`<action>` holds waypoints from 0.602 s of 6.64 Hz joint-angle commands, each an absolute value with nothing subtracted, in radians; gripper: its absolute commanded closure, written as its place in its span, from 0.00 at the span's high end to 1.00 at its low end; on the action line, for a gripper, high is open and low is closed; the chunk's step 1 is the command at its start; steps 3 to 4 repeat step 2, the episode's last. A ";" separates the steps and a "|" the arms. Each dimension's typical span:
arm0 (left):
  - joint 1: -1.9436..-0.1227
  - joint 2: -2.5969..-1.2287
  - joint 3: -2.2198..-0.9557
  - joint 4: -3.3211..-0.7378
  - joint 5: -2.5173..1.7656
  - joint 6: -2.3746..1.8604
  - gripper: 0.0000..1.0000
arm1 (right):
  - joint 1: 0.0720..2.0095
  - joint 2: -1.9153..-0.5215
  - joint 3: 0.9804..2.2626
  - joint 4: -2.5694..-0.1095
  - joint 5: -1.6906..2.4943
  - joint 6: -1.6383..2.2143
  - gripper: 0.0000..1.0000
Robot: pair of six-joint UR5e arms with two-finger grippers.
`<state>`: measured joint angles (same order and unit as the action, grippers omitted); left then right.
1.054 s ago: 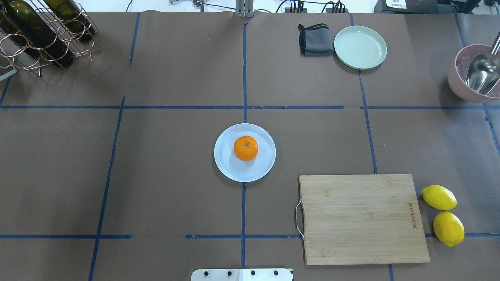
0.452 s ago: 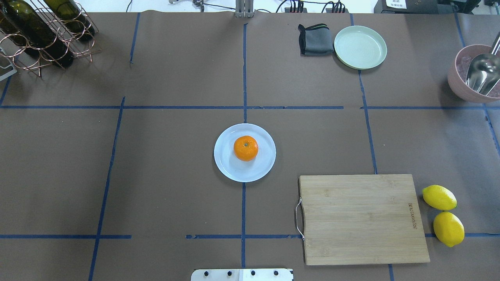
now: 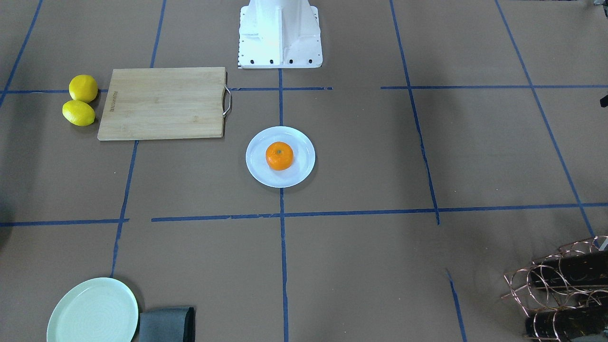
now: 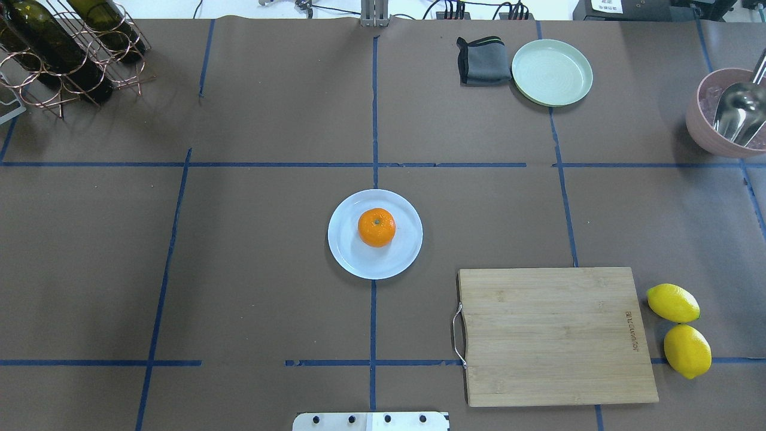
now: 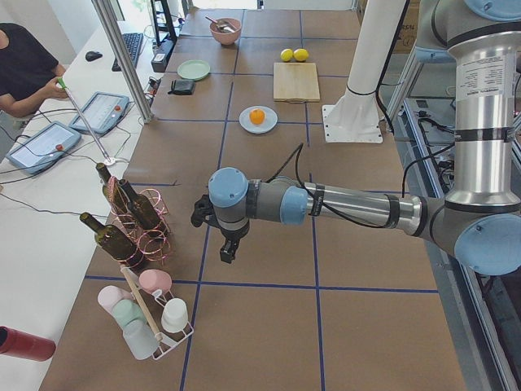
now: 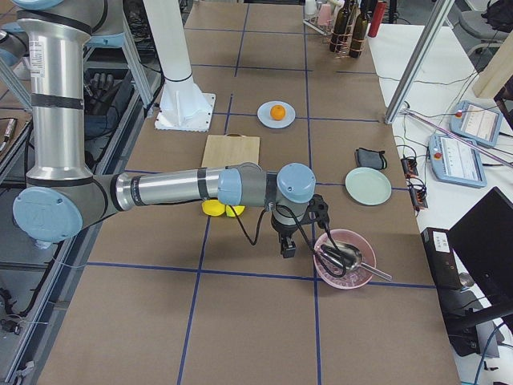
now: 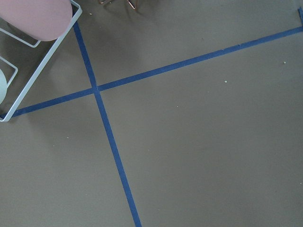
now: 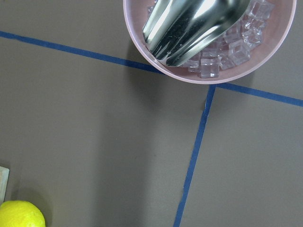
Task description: Pick orange to plate
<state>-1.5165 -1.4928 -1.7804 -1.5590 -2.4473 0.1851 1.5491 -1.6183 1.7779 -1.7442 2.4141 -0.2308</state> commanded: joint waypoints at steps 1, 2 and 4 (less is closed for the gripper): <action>-1.516 -1.520 -1.779 -1.557 -2.445 0.186 1.00 | 1.549 -1.621 1.783 -1.744 2.408 -0.233 1.00; -1.517 -1.532 -1.776 -1.560 -2.445 0.186 1.00 | 1.549 -1.621 1.787 -1.744 2.411 -0.233 1.00; -1.517 -1.532 -1.776 -1.560 -2.445 0.186 1.00 | 1.549 -1.621 1.787 -1.744 2.411 -0.233 1.00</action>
